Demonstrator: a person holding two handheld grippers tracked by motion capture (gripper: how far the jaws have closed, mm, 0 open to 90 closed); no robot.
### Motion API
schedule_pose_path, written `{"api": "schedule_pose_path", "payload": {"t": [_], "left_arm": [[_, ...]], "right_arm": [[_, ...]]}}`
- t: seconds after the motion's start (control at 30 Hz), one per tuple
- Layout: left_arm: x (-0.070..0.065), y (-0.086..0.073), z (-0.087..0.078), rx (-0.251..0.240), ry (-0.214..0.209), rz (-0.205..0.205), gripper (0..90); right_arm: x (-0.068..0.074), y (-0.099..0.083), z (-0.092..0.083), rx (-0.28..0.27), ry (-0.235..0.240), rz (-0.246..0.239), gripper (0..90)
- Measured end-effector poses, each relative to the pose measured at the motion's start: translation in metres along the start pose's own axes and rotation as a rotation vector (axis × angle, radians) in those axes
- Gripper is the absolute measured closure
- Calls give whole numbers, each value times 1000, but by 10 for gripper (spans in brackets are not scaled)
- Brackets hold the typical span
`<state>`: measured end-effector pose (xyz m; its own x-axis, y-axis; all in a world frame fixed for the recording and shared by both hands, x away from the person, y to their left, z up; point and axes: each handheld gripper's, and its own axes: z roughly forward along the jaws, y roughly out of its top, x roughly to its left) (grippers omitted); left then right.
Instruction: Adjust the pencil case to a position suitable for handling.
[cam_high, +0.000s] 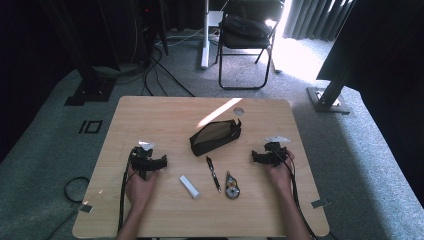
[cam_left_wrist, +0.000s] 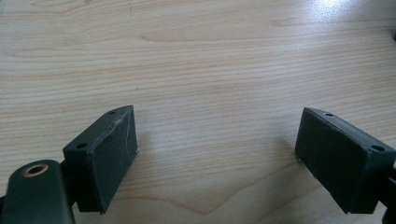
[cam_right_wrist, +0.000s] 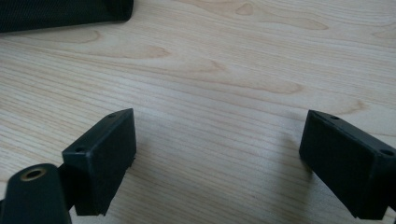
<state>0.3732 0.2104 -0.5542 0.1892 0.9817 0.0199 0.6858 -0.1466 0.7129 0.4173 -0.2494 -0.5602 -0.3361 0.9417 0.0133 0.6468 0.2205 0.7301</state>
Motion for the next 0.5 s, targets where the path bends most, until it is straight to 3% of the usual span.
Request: {"api": "schedule_pose_path", "payload": {"t": [0.2, 0.3, 0.4, 0.5], "left_arm": [[-1, 0, 0, -1, 2, -4, 132], [-1, 0, 0, -2, 7, -9, 133], [-1, 0, 0, -2, 8, -9, 133], [-1, 0, 0, -2, 7, -11, 133]], "right_arm": [[0, 0, 0, 0, 0, 0, 109], [-1, 0, -1, 7, 27, -29, 110], [2, 2, -5, 25, 27, -27, 225], [6, 1, -8, 15, 28, -43, 232]]}}
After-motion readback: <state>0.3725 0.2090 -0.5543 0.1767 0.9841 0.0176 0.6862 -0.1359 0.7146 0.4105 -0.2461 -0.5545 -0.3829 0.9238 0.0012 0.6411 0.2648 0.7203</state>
